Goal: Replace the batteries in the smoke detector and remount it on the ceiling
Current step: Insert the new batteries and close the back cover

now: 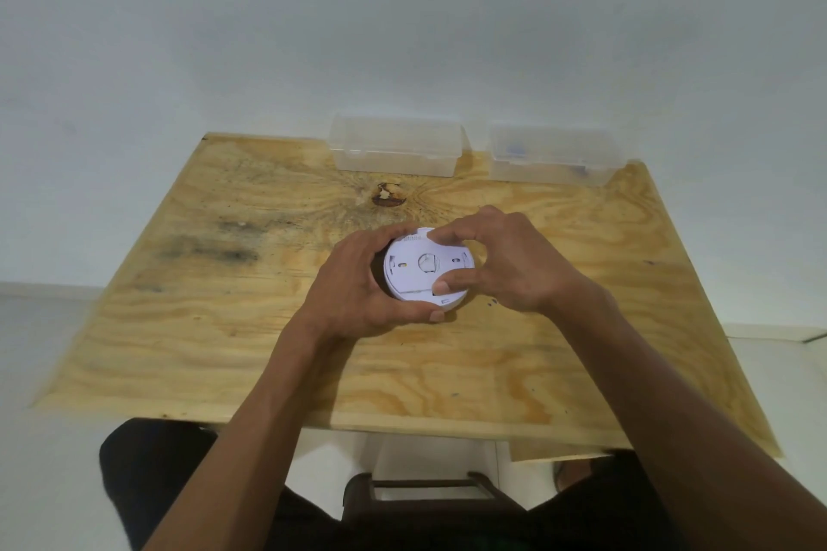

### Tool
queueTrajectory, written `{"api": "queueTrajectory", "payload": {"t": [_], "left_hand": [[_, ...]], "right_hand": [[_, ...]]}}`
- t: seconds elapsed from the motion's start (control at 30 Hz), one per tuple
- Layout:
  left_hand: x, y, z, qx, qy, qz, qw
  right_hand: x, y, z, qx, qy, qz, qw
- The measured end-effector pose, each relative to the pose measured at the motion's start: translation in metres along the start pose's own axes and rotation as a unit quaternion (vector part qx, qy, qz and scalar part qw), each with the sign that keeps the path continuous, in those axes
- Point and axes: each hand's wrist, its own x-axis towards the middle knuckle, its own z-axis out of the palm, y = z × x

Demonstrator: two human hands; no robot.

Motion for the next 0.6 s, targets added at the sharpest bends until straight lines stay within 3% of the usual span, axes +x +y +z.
{"api": "queueTrajectory", "payload": {"t": [0.6], "left_hand": [[-0.0014, 0.0017, -0.0008, 0.006, -0.002, 0.011, 1.0]], "right_hand": [[-0.0002, 0.0032, -0.0001, 0.004, -0.003, -0.005, 1.0]]}}
